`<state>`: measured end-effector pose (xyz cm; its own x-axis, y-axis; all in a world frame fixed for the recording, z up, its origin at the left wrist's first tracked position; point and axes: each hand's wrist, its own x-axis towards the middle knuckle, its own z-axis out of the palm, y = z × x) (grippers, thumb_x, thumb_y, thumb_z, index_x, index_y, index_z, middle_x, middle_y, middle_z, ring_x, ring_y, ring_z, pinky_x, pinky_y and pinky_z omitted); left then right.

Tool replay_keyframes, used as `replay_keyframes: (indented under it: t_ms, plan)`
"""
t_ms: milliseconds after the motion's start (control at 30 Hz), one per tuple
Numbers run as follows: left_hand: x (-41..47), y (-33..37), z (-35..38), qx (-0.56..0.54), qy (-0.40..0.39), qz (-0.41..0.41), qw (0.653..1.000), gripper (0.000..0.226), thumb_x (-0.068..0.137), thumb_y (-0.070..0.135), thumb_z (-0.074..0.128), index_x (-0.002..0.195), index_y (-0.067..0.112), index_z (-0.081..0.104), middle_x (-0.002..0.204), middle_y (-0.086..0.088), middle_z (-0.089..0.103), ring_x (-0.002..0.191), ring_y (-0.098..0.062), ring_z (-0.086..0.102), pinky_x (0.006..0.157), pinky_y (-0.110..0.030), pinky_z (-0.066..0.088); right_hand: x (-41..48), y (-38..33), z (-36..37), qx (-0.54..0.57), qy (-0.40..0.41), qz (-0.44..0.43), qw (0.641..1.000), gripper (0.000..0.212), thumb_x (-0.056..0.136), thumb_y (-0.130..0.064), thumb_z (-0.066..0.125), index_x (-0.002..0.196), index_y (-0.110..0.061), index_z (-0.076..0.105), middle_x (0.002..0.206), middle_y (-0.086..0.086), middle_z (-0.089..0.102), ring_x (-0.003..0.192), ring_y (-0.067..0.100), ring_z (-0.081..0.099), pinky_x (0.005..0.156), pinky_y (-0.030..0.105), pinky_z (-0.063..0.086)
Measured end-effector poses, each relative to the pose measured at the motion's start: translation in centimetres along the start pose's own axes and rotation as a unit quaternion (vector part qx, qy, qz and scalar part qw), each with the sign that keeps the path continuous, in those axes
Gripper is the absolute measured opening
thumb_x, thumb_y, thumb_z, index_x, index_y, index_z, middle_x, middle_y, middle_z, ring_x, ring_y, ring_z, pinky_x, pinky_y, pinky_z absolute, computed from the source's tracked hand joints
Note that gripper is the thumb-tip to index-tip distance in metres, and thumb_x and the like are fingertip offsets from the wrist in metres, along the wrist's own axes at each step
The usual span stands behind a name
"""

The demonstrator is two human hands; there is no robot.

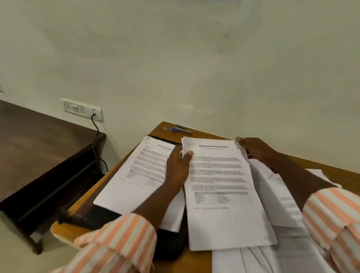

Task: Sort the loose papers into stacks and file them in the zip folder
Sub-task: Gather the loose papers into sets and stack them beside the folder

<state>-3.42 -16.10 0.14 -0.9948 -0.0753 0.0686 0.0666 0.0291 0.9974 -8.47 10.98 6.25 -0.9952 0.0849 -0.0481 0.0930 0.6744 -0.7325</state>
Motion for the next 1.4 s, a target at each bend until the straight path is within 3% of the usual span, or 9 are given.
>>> replay_keyframes:
  t_ms: [133, 233, 333, 467, 533, 700, 900, 1200, 1400]
  plan:
    - [-1.3, 2.2, -0.3, -0.093, -0.016, 0.011, 0.995, 0.024, 0.101, 0.022, 0.061, 0.124, 0.018, 0.063, 0.114, 0.0, 0.074, 0.103, -0.019, 0.072, 0.09, -0.041, 0.059, -8.1, 2.3, -0.3, 0.075, -0.125, 0.042, 0.988, 0.056, 0.087, -0.058, 0.066, 0.113, -0.008, 0.067, 0.096, 0.006, 0.075, 0.088, 0.027, 0.07, 0.085, 0.037, 0.056]
    - [-2.1, 4.4, -0.8, -0.08, -0.031, 0.003, 0.996, 0.017, 0.102, 0.025, 0.06, 0.116, 0.016, 0.064, 0.109, -0.001, 0.074, 0.1, -0.02, 0.072, 0.092, -0.043, 0.058, -12.3, 2.6, 0.5, 0.131, -0.197, 0.042, 0.971, 0.036, 0.094, -0.035, 0.067, 0.124, -0.015, 0.065, 0.109, 0.005, 0.075, 0.092, 0.023, 0.069, 0.084, 0.04, 0.056]
    - [-2.2, 5.0, -2.3, -0.049, -0.046, -0.066, 0.996, 0.031, 0.099, 0.037, 0.064, 0.115, 0.011, 0.066, 0.11, -0.009, 0.074, 0.1, -0.03, 0.072, 0.095, -0.054, 0.057, -14.7, 1.6, 1.3, 0.254, -0.183, 0.023, 0.95, 0.032, 0.099, -0.011, 0.058, 0.131, -0.013, 0.061, 0.124, 0.004, 0.071, 0.104, 0.019, 0.071, 0.081, 0.032, 0.059]
    - [-4.8, 5.5, -4.7, 0.114, -0.11, -0.139, 0.978, 0.029, 0.099, 0.031, 0.065, 0.115, 0.006, 0.064, 0.097, -0.006, 0.069, 0.08, -0.019, 0.063, 0.068, -0.03, 0.054, -15.3, 0.2, 4.2, 0.359, -0.073, 0.045, 0.929, 0.034, 0.099, -0.002, 0.055, 0.132, 0.002, 0.058, 0.13, 0.017, 0.066, 0.114, 0.034, 0.067, 0.097, 0.047, 0.055]
    - [-5.2, 4.8, -5.6, 0.185, -0.106, -0.121, 0.97, 0.03, 0.1, 0.025, 0.062, 0.122, 0.005, 0.061, 0.106, -0.009, 0.067, 0.084, -0.018, 0.06, 0.063, -0.026, 0.045, -14.6, -0.9, 6.3, 0.343, -0.026, 0.075, 0.936, 0.034, 0.099, -0.001, 0.056, 0.133, 0.003, 0.058, 0.129, 0.019, 0.065, 0.113, 0.038, 0.066, 0.102, 0.053, 0.05]
    - [-4.6, 4.1, -10.2, 0.323, -0.033, -0.062, 0.944, 0.041, 0.098, 0.013, 0.057, 0.138, 0.005, 0.054, 0.141, -0.014, 0.056, 0.127, -0.032, 0.054, 0.098, -0.032, 0.042, -13.3, -4.7, 12.9, 0.179, 0.039, 0.088, 0.979, 0.031, 0.092, -0.011, 0.063, 0.123, -0.003, 0.065, 0.123, 0.016, 0.069, 0.107, 0.034, 0.065, 0.096, 0.044, 0.053]
    - [-2.8, 3.1, -15.9, 0.43, 0.006, -0.024, 0.902, 0.036, 0.094, 0.01, 0.055, 0.129, 0.007, 0.062, 0.132, -0.015, 0.063, 0.122, -0.035, 0.058, 0.098, -0.036, 0.045, -14.4, -9.8, 18.0, 0.089, 0.084, 0.07, 0.99, 0.038, 0.094, -0.008, 0.061, 0.131, -0.001, 0.056, 0.124, 0.02, 0.065, 0.113, 0.036, 0.062, 0.079, 0.028, 0.044]
    - [-2.7, 1.0, -17.4, 0.522, 0.015, 0.062, 0.851, 0.028, 0.099, 0.017, 0.048, 0.12, 0.011, 0.067, 0.118, -0.014, 0.069, 0.11, -0.034, 0.062, 0.092, -0.039, 0.051, -14.8, -9.0, 21.8, -0.01, 0.134, 0.049, 0.99, 0.04, 0.092, -0.013, 0.066, 0.129, -0.006, 0.053, 0.13, 0.018, 0.056, 0.116, 0.032, 0.06, 0.095, 0.035, 0.053]
    - [-1.2, -0.6, -17.0, 0.537, 0.042, 0.046, 0.841, 0.037, 0.098, 0.023, 0.045, 0.131, 0.02, 0.062, 0.118, -0.015, 0.056, 0.109, -0.035, 0.056, 0.094, -0.043, 0.052, -14.4, -8.8, 21.5, -0.019, 0.146, 0.051, 0.988, 0.038, 0.092, -0.017, 0.067, 0.127, -0.009, 0.057, 0.132, 0.016, 0.055, 0.118, 0.032, 0.059, 0.1, 0.039, 0.053]
